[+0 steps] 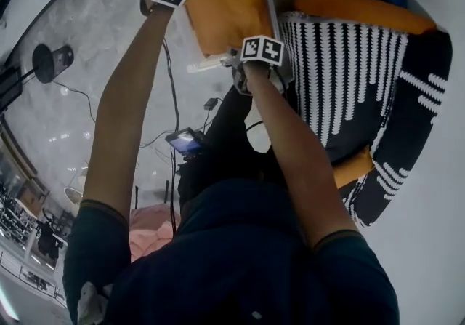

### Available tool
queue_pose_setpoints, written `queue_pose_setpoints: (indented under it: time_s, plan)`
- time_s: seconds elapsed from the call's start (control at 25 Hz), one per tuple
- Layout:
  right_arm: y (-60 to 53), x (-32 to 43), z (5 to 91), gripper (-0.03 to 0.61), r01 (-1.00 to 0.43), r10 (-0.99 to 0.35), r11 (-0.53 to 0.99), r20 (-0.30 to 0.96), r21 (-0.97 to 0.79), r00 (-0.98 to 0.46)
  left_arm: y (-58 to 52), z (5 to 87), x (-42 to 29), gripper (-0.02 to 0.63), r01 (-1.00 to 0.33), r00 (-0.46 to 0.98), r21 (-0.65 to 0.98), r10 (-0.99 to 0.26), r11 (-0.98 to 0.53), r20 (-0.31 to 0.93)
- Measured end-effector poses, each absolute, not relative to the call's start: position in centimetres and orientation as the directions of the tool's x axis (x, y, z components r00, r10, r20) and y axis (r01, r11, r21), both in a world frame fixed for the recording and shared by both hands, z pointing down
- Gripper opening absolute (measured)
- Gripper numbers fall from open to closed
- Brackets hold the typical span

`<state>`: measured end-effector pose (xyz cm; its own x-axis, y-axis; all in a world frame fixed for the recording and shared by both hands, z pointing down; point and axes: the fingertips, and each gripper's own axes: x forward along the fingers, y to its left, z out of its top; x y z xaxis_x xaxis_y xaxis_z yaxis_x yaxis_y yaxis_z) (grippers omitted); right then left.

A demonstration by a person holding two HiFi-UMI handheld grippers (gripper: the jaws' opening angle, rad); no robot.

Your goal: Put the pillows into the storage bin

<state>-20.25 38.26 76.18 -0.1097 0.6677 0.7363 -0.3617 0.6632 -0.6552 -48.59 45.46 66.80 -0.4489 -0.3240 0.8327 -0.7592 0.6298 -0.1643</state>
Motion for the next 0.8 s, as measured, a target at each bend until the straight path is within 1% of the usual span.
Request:
queue_pose_setpoints:
  time_s: [0.2,0.52,0.8]
  plan:
    - [34.9,-23.4,71.0,0.114,-0.286,0.623,0.681,0.739,-0.674,-0.257,42.6,62.1,-47.3,0.091,-0.756,-0.461,-0.113,-0.402,0.645,0.791]
    - [25.4,-26.7,60.7,0.114,-0.173,0.509,0.741,0.711,-0.649,-0.485,34.6,52.1,-45.5,0.091,-0.789,-0.496,-0.062,-0.575,0.611,0.651]
    - [13.4,-25.2,50.6,0.114,-0.180,0.354,0.760,0.630,-0.624,-0.691,27.1,44.0,-41.5,0.091,-0.856,-0.451,-0.049,-0.698,0.514,0.556]
